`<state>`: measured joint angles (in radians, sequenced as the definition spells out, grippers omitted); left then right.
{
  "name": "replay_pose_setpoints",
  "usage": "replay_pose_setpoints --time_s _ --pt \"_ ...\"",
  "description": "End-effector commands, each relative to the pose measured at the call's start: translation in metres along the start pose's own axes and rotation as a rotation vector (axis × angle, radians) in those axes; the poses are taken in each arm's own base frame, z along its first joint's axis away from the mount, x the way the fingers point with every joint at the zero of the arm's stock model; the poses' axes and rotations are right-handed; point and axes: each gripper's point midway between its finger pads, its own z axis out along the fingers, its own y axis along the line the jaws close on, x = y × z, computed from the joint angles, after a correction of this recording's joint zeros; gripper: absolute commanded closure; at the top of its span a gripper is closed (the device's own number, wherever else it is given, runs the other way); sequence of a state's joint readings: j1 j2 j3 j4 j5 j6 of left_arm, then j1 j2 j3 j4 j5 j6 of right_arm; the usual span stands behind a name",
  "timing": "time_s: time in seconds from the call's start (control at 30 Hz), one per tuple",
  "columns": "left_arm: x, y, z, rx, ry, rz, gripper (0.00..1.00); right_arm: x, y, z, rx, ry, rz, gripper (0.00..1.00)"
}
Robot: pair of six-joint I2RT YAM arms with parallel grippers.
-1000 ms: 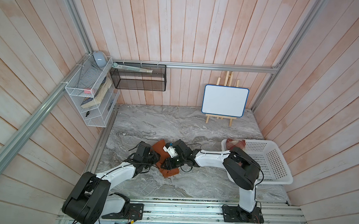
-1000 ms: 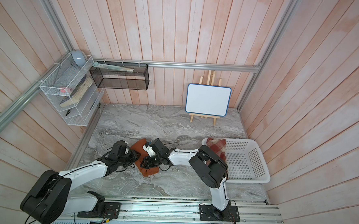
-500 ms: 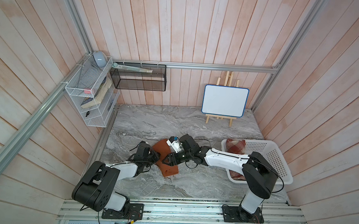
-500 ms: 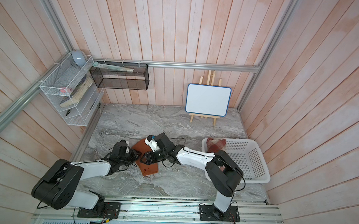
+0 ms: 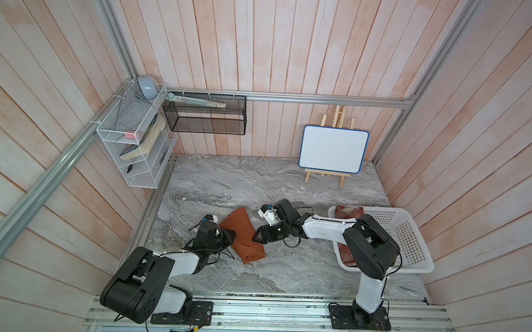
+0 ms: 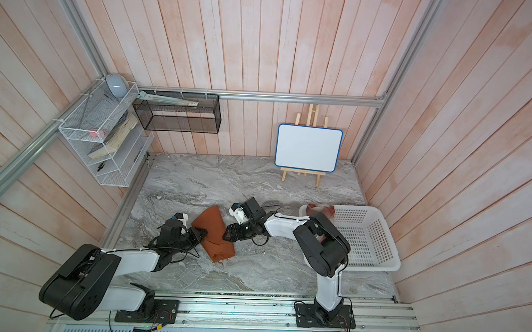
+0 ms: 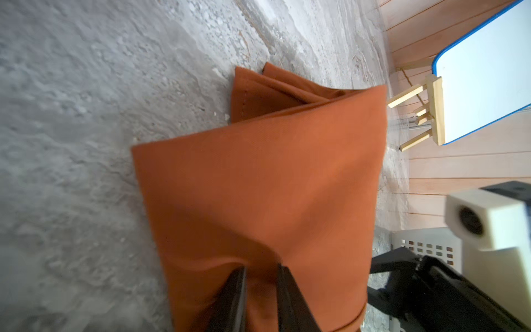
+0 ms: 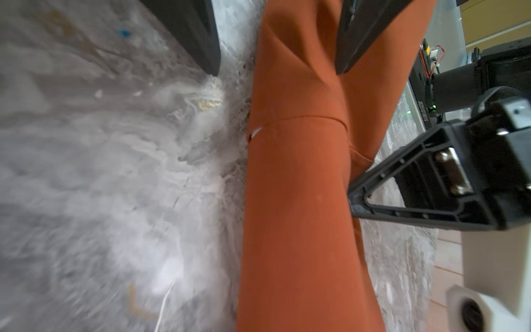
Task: Roll up the skirts
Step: Roll the skirt at the center of the board, then pick up the skirt from the center of the board.
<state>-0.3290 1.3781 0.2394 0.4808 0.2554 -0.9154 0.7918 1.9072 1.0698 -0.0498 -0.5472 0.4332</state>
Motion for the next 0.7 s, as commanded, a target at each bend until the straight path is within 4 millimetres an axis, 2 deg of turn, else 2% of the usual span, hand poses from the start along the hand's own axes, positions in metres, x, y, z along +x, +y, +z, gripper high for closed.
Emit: replay_pose_setpoints --time_s 0.0,0.1,0.17,0.33,0.57,0.63,0.67 --pt "0.026 0.03 -0.002 -0.084 0.085 0.015 0.76 0.004 -0.005 0.007 0.023 0.032 -0.017 0.32" --pt "0.028 0.026 -0.002 -0.054 0.089 0.024 0.76 0.01 -0.013 0.016 0.055 0.071 -0.034 0.32" --pt "0.028 0.024 -0.002 -0.038 0.086 0.028 0.77 0.015 -0.012 0.026 0.024 0.102 -0.049 0.33" --pt "0.031 0.019 0.0 0.001 0.102 0.036 0.78 0.023 0.018 0.045 -0.194 0.142 -0.089 0.42" --pt "0.033 0.011 0.008 0.058 0.124 0.028 0.81 0.017 0.061 0.039 -0.456 0.13 -0.127 0.64" --pt "0.034 0.008 0.008 0.076 0.125 0.031 0.83 0.009 0.064 0.039 -0.451 0.105 -0.129 0.73" --pt "0.034 0.007 0.008 0.077 0.125 0.031 0.83 0.006 0.068 0.037 -0.471 0.098 -0.13 0.8"
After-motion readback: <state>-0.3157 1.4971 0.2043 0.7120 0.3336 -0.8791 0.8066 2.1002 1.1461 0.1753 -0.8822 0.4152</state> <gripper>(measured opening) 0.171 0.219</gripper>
